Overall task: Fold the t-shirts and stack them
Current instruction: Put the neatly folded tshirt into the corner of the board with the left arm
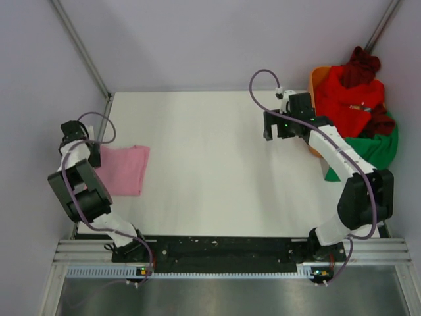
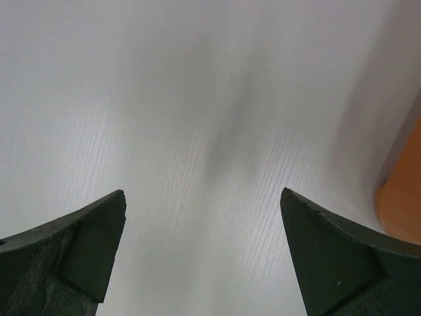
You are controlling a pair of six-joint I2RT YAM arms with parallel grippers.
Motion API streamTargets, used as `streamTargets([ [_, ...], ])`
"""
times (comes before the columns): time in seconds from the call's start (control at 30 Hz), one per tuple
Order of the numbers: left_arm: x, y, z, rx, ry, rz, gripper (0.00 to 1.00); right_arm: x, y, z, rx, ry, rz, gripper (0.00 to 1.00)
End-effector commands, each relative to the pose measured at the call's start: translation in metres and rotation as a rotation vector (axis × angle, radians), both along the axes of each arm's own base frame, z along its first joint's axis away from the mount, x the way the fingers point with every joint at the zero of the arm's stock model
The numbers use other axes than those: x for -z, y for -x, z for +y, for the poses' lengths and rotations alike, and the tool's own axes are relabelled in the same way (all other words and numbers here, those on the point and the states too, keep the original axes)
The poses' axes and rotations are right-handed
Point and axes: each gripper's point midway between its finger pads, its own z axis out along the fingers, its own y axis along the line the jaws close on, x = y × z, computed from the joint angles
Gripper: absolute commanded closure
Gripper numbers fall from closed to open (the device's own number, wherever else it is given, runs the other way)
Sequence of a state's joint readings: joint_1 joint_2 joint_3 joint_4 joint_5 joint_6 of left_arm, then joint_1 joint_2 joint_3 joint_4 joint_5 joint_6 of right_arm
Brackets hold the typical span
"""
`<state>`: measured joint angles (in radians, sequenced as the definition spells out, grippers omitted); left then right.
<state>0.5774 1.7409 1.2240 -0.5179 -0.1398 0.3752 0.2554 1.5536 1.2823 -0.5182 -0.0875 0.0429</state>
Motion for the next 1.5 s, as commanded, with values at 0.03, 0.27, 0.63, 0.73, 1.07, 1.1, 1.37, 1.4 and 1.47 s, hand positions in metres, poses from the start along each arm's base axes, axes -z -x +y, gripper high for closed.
streamTargets([
  [0.03,-0.063,-0.027,-0.058,0.194,-0.195,-0.131,0.33,-0.029,0.005,0.003,-0.012,-0.017,-0.094,0.01],
  [0.27,-0.086,-0.041,-0.226,0.674,-0.028,-0.281,0.05,-0.038,0.015,0.0,0.022,-0.057,-0.154,0.01],
  [0.63,-0.024,0.031,-0.38,1.311,0.26,-0.333,0.01,-0.019,0.041,-0.017,0.072,-0.084,-0.326,0.01],
  [0.73,-0.025,0.013,-0.373,1.22,0.19,-0.446,0.01,-0.006,0.044,-0.028,0.121,-0.079,-0.405,0.01],
  [1.07,-0.01,-0.006,-0.365,1.041,0.174,-0.635,0.01,0.026,0.066,-0.072,0.283,0.006,-0.562,0.01],
  [1.1,-0.01,-0.005,-0.365,1.041,0.171,-0.638,0.01,0.029,0.068,-0.076,0.303,0.014,-0.57,0.01],
  [1.37,-0.008,-0.013,-0.356,0.973,0.148,-0.622,0.01,0.044,0.077,-0.079,0.314,-0.003,-0.611,0.01],
  [1.4,-0.006,-0.014,-0.354,0.968,0.139,-0.61,0.01,0.044,0.077,-0.079,0.314,-0.008,-0.616,0.01],
  [1.47,-0.005,-0.013,-0.354,0.972,0.141,-0.601,0.01,0.046,0.076,-0.079,0.312,-0.003,-0.613,0.01],
])
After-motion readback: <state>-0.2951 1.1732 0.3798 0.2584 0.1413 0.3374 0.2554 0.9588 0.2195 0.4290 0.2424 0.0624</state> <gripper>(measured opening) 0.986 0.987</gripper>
